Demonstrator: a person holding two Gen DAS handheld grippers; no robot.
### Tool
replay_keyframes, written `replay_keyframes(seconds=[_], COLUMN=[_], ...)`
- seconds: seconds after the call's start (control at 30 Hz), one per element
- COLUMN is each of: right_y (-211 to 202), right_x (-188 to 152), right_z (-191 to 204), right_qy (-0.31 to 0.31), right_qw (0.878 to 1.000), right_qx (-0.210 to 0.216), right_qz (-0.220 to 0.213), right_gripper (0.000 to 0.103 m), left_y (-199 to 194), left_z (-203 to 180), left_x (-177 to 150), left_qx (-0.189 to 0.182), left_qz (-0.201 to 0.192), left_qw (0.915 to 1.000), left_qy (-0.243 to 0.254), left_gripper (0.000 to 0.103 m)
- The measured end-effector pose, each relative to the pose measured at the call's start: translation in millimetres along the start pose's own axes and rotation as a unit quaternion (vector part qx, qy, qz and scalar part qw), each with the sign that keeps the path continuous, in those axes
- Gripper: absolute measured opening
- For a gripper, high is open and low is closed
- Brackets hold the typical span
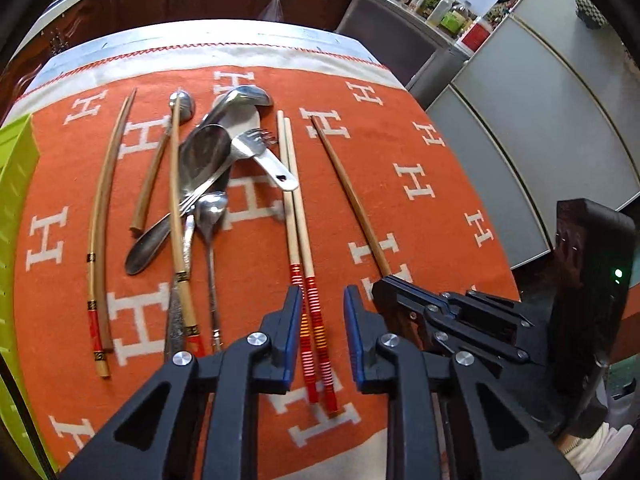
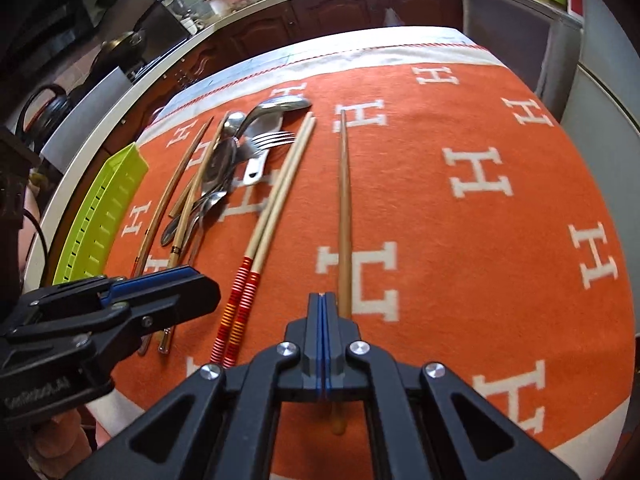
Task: Organize utensils
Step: 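Close the left tool on a red-striped wooden chopstick while the right tool grips a plain brown chopstick, then carry the red-striped chopstick in the left tool into the green tray and open it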
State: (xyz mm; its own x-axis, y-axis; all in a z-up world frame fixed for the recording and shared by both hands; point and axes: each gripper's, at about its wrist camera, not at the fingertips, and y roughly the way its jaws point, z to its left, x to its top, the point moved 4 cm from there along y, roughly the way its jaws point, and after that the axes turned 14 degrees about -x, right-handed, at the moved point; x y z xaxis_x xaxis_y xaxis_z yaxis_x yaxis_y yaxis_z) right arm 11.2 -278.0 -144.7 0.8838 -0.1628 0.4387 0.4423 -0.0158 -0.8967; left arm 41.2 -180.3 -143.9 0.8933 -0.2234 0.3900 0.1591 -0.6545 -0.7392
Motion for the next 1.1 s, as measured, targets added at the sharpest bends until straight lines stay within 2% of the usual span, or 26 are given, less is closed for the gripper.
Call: replay_keyframes(seconds=[0.23,0.4,0.57,0.67,0.7,0.73,0.77,0.97,1.1], right_y=[0.2,1.3,1.8,2.0,1.9,1.7,1.6,-0.1,-9.1], right_x=[-1.9,-3.3,-4.1,-4.5,-4.5,-4.5,-4.7,-4.9,-1.7], right_z=[-9.5,-10.1,-10.8,-11.4,-11.2,-10.7,-10.8,-15.1,-18.3], right_qy=[0.021,0.028,0.032,0.033,0.033,0.032,0.032,0.058,0.082], right_qw=[1.0,0.999,0.999,0.999,0.999,0.999,0.999,0.997,0.993], right_qx=[0.015,0.026,0.034,0.035,0.034,0.034,0.034,0.058,0.079], right_qz=[0.004,0.006,0.006,0.005,0.004,0.003,0.003,0.006,0.002], right_gripper=[0.0,0.0,0.0,0.0,0.0,0.0,0.0,0.0,0.0], left_y=[15.3,23.9,27.9,32.5,33.8,35.1,36.5,33.6,16.5], left_z=[-7.9,0.4,-0.5,-6.0,-8.0,-9.7,-10.1,-8.2,-14.9], left_x=[-2.6,-5.1,-2.8,-1.2,-0.7,-0.2,1.2,2.9,3.4], left_qx=[0.028,0.057,0.076,0.103,0.111,0.123,0.135,0.116,0.105], left_qz=[0.026,0.042,0.036,0.03,0.03,0.028,0.023,0.006,-0.018], left_qw=[0.9993,0.9974,0.9964,0.9941,0.9932,0.9915,0.99,0.9929,0.9938], left_qy=[0.002,-0.014,-0.007,0.015,0.021,0.029,0.035,0.025,0.031], left_gripper=[0.016,0.016,0.016,0.016,0.015,0.006,0.005,0.003,0.003])
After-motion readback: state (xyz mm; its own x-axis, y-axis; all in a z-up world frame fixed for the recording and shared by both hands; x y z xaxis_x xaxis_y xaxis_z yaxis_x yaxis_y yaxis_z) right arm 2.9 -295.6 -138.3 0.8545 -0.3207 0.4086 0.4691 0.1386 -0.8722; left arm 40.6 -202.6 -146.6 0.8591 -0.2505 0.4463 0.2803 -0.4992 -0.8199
